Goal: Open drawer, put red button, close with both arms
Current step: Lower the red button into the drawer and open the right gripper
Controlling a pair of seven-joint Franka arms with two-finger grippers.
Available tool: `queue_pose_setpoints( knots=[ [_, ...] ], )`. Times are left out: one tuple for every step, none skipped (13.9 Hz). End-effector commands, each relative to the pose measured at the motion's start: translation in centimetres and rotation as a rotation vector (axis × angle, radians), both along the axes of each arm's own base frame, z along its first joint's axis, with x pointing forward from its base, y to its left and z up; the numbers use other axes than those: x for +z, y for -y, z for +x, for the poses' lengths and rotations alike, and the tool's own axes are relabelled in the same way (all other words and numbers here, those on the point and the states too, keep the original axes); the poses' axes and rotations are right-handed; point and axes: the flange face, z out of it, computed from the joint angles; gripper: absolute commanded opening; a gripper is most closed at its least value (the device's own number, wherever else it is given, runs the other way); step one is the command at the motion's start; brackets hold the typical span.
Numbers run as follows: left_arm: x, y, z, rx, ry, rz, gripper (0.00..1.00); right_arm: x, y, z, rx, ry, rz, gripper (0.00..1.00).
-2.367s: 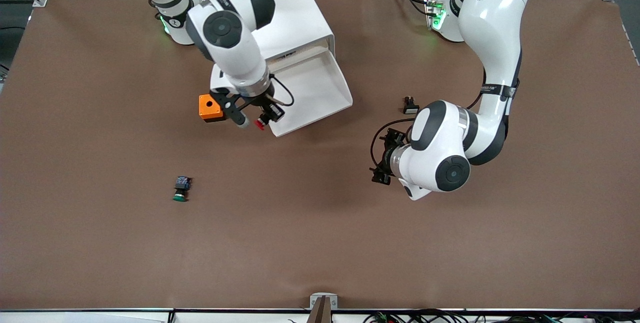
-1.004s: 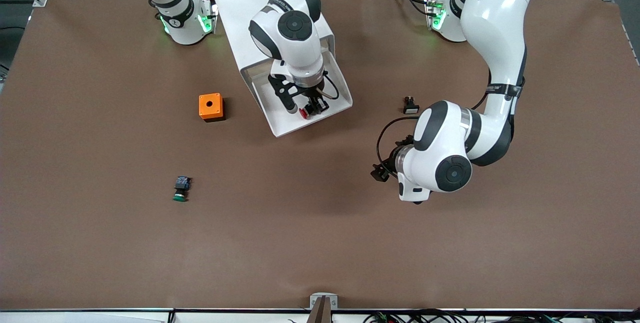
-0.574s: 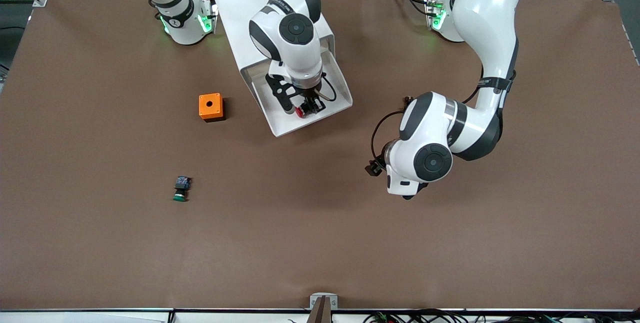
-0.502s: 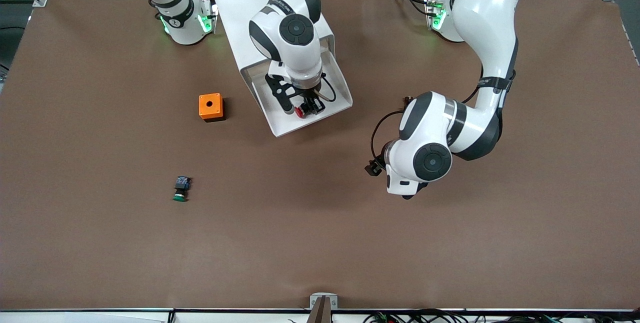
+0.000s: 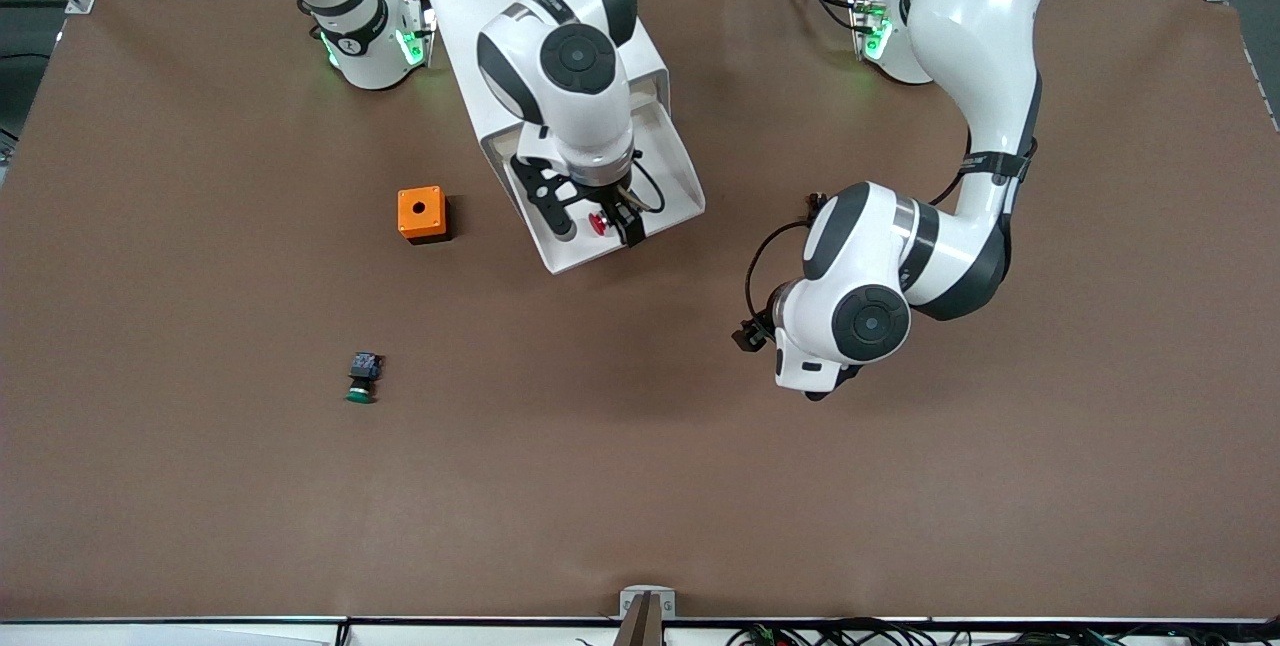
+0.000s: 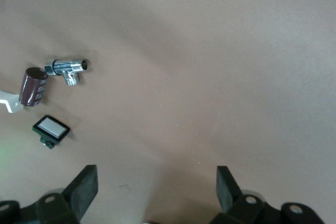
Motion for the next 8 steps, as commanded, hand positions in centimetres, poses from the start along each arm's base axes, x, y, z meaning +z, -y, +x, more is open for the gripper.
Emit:
queue_pose_setpoints(
  knots=[
    [1.6,-0.2,-0.4,-0.080,0.026,-0.013,0.99,2.1,4.6,4.0,0.176,-0.042,-0.018,1.00],
    [1.7,0.1,-0.4,-0.105,0.035,-0.025,0.99,2.4,7.3,5.4,0.260,-0.072,-0.021,1.00],
    [1.8,0.8,-0.5,-0.126,0.057,-0.045,0.99,3.1,10.1,6.5,0.333,-0.096,-0.017,1.00],
    [1.7,1.2,-0.5,-0.156,0.080,-0.057,0.99,3.9,13.4,7.9,0.382,-0.118,-0.011,1.00],
    [1.6,2.5,-0.7,-0.214,0.114,-0.079,0.99,4.7,16.3,8.9,0.425,-0.130,0.001,1.00],
    [1.4,3.1,-0.9,-0.239,0.126,-0.086,0.99,5.8,20.0,10.1,0.481,-0.134,0.016,1.00],
    [1.5,4.3,-1.6,-0.273,0.129,-0.087,0.99,6.7,23.6,11.1,0.534,-0.135,0.032,1.00],
    [1.4,5.7,-2.5,-0.324,0.139,-0.080,0.99,7.7,27.7,12.0,0.592,-0.129,0.052,1.00]
  ],
)
